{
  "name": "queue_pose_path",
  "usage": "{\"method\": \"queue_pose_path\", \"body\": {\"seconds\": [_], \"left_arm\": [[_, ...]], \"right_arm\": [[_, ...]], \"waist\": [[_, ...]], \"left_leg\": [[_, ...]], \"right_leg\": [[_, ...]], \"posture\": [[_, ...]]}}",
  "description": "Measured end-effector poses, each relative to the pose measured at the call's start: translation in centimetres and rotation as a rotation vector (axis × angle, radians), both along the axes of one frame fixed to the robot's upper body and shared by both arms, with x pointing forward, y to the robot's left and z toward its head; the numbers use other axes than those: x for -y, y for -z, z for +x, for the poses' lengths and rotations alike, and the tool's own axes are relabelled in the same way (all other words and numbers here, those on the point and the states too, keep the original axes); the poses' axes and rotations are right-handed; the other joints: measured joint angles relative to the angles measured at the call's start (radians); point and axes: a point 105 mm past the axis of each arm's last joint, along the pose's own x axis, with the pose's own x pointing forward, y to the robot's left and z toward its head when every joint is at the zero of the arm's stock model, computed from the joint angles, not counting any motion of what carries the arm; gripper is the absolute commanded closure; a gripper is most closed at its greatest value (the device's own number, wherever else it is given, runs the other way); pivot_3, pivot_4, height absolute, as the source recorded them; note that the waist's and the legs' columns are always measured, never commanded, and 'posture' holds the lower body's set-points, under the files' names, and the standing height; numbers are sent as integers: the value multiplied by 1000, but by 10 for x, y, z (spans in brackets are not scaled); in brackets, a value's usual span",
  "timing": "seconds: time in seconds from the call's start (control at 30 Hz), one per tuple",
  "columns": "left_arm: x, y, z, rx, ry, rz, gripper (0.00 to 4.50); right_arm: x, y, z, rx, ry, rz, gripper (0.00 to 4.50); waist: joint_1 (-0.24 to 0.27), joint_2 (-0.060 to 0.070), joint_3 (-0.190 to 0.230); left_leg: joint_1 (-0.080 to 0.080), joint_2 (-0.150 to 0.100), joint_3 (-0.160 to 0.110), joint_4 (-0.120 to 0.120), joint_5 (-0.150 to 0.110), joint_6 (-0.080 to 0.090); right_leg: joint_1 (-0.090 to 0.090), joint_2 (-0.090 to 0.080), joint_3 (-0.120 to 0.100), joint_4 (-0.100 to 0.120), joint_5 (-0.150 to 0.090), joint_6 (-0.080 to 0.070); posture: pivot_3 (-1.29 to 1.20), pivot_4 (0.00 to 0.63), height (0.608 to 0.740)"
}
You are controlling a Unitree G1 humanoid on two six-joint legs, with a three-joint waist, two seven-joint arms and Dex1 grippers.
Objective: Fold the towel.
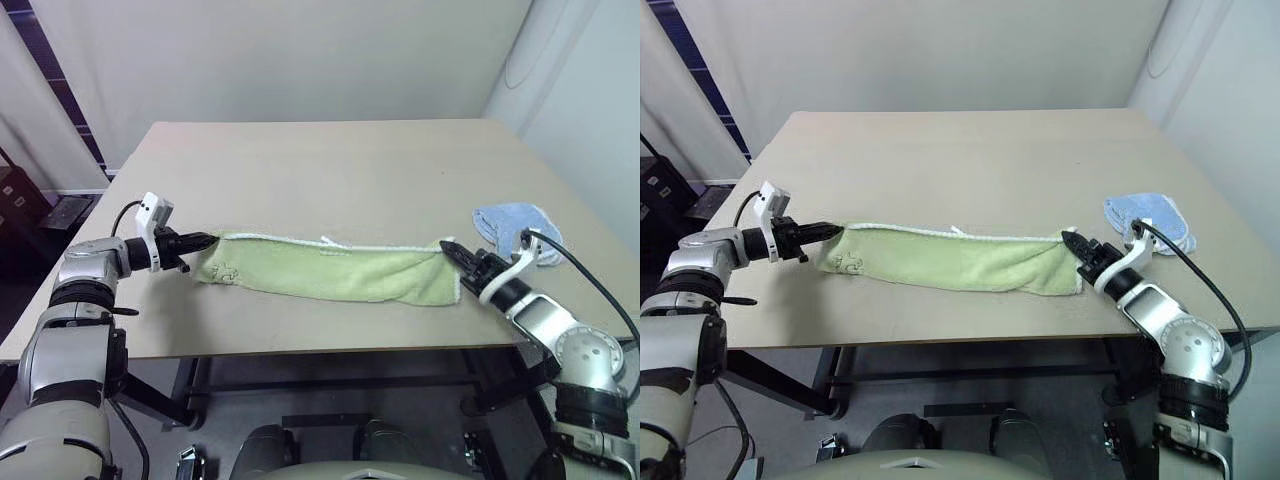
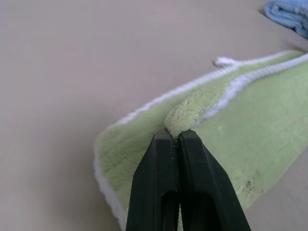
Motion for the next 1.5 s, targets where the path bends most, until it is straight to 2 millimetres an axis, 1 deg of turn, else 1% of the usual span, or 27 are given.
{"method": "queue_pose_path", "body": {"seconds": [0.13,0.23,0.37,0.43,0.57,0.6,0.73,0.77,0.83,0.87,0.9,1.0,1.1,1.17,1.2,1.27,1.33,1.4,1.5], "left_arm": [[0,6,3,-12,-41,-2,4464],[8,12,4,-23,-29,-1,4464],[10,13,4,-21,-25,5,4464],[10,13,4,-21,-26,4,4464],[10,14,5,-20,-38,1,3524],[9,14,6,-18,-45,1,3070],[7,13,7,-13,-62,-3,1628],[6,13,8,-10,-73,-1,1314],[4,11,9,3,-95,-6,501],[2,10,10,11,-105,-7,206],[1,9,10,17,-112,-6,206],[-4,3,13,52,-150,-14,206],[-7,-6,12,80,-141,-63,206],[-5,-16,11,109,-107,-93,206],[-4,-20,11,116,-91,-100,206],[2,-28,10,131,-44,-132,206],[10,-33,7,133,11,-162,206],[18,-32,2,122,67,-176,206],[29,-18,-13,60,156,-194,206]], "right_arm": [[-5,1,17,-1,24,3,4500],[-10,7,27,-21,35,-2,4500],[-8,20,28,-64,47,-30,4500],[-9,22,28,-71,46,-45,4500],[-15,29,26,-85,27,-39,3572],[-17,32,26,-91,24,-35,3147],[-21,34,26,-98,19,-34,1685],[-21,34,26,-98,21,-43,1399],[-21,32,26,-99,25,-57,609],[-22,30,25,-96,22,-66,590],[-23,25,25,-87,18,-73,590],[-27,0,19,-12,1,-66,590],[-30,-28,10,64,12,63,590],[-34,-38,0,84,-4,129,590],[-40,-40,-5,87,-27,159,590],[-52,-41,-16,77,-76,235,590],[-62,-35,-27,36,-125,304,590],[-66,-22,-38,-28,-142,355,590],[-68,8,-61,-164,-144,409,590]], "waist": [[-1,0,0],[0,0,0],[-2,0,0],[-4,0,0],[-5,0,0],[-5,0,0],[-5,0,0],[-5,0,0],[-5,0,0],[-5,0,0],[-5,0,0],[-4,0,0],[-4,0,0],[-2,0,0],[-3,0,0],[-3,0,0],[-3,0,0],[-4,0,0],[-5,0,0]], "left_leg": [[0,0,0,-1,0,0],[0,0,0,-1,0,0],[0,0,0,-1,0,0],[0,0,0,-1,0,0],[0,0,0,0,0,0],[0,0,0,0,0,0],[0,0,0,0,0,0],[0,0,0,0,0,0],[0,0,0,0,0,0],[0,0,0,0,0,0],[0,0,0,0,0,0],[0,0,0,-1,0,0],[0,0,0,-1,0,0],[0,0,0,-1,0,0],[0,0,0,-1,0,0],[0,0,0,-1,0,0],[0,0,0,-1,0,0],[0,0,0,-1,0,0],[0,0,0,-2,0,0]], "right_leg": [[-1,0,0,0,2,3],[0,0,0,1,2,4],[0,0,0,1,2,4],[-1,0,0,1,2,4],[-1,0,0,2,2,4],[-1,0,0,2,2,4],[-1,0,0,2,2,4],[-1,0,0,2,2,4],[-1,0,0,2,2,4],[-1,0,0,2,2,4],[-1,0,0,2,2,4],[-1,0,0,2,2,4],[-1,0,0,2,2,4],[-1,0,0,2,2,3],[-1,0,0,2,2,3],[-1,-1,0,2,2,3],[0,-1,0,1,1,2],[0,-1,0,1,0,1],[0,-1,1,0,0,0]], "posture": [[0,0,740],[0,0,740],[0,0,740],[0,0,740],[0,0,740],[0,0,740],[0,0,740],[0,0,740],[0,0,740],[0,0,740],[0,0,740],[0,0,740],[0,0,740],[0,0,740],[0,0,740],[0,0,740],[0,0,740],[0,0,740],[0,0,740]]}}
